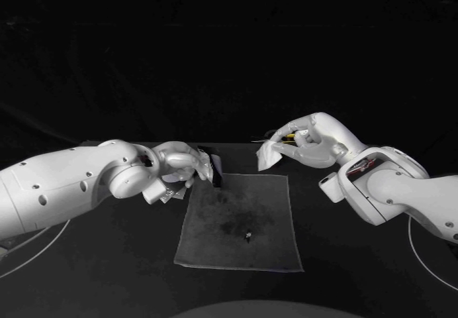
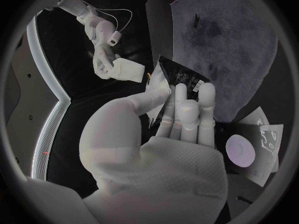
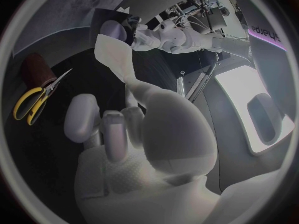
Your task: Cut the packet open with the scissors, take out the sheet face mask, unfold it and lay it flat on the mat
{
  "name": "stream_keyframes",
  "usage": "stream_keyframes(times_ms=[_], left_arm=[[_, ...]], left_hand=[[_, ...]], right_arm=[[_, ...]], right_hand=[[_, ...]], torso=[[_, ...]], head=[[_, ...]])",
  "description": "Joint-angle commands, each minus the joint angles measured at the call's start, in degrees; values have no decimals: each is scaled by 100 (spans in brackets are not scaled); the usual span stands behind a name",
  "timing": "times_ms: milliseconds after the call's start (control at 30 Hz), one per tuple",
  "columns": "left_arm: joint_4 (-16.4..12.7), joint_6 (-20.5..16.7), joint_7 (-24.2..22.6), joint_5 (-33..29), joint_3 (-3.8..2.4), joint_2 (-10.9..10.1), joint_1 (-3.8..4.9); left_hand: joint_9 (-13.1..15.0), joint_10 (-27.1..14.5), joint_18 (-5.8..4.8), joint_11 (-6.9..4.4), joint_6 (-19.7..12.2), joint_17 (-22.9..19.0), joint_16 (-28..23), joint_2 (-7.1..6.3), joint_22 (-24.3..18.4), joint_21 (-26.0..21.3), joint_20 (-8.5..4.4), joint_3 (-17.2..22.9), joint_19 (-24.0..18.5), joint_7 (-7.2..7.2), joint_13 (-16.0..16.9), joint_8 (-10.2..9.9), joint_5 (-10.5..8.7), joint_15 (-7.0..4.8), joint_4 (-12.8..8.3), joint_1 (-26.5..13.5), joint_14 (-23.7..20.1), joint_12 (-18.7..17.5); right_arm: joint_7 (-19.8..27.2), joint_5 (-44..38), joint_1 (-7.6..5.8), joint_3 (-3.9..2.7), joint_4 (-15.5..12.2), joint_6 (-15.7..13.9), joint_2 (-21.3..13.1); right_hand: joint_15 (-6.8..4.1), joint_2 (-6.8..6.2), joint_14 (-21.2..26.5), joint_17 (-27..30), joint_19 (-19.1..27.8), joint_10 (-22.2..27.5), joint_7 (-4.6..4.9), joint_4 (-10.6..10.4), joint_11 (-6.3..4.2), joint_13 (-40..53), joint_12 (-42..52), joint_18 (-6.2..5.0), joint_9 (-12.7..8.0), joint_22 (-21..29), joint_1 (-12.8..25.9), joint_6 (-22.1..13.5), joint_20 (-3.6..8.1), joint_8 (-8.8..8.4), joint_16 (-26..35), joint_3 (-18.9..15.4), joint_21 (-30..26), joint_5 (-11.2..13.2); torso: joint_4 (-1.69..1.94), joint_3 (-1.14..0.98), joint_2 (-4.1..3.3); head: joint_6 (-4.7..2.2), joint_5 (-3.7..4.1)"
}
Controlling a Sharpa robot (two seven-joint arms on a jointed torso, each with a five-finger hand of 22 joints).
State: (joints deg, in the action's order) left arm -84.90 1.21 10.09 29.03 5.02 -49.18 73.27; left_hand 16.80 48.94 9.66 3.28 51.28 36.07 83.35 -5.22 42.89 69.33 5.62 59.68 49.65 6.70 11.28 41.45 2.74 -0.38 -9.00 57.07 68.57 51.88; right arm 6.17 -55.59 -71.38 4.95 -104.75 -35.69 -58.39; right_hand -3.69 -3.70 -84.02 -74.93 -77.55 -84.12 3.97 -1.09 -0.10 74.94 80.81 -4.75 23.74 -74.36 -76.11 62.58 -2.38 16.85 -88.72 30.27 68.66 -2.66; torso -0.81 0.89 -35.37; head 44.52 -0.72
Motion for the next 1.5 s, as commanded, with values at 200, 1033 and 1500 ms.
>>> stream_keyframes(times_ms=[200,1033,1500], left_arm=[[219,1878,1204,-206,-9,-556,655],[2308,2722,2145,1272,82,-840,1373],[3140,2058,2181,2486,167,65,1329]], left_hand=[[793,-32,95,-7,84,-236,-15,34,-19,-45,11,9,-56,-54,-9,-9,20,8,19,60,-126,25],[858,65,70,-50,206,-228,-57,-83,78,-3,-9,156,133,-104,-89,-5,23,-37,31,2,1,56],[892,137,49,-78,232,-221,-78,-134,159,45,-41,255,301,-124,-151,-24,24,-70,32,-9,111,48]], right_arm=[[48,82,101,74,237,162,108],[3,70,274,171,616,294,374],[-30,69,337,191,673,393,434]], right_hand=[[-22,17,-540,-1241,-3,-224,2,-5,-33,875,-44,-46,122,3,-29,23,-9,50,-15,46,-31,-13],[-21,17,-539,-1240,-1,-221,4,-5,-31,872,-49,-46,124,4,-25,18,-9,52,-14,49,-34,-13],[-18,20,-538,-1235,10,-217,8,-8,-28,866,-61,-49,128,15,-13,9,-10,58,-12,56,-52,-13]], torso=[[9,-21,22],[21,-39,70],[21,-35,56]], head=[[19,-137],[23,-453],[83,-617]])
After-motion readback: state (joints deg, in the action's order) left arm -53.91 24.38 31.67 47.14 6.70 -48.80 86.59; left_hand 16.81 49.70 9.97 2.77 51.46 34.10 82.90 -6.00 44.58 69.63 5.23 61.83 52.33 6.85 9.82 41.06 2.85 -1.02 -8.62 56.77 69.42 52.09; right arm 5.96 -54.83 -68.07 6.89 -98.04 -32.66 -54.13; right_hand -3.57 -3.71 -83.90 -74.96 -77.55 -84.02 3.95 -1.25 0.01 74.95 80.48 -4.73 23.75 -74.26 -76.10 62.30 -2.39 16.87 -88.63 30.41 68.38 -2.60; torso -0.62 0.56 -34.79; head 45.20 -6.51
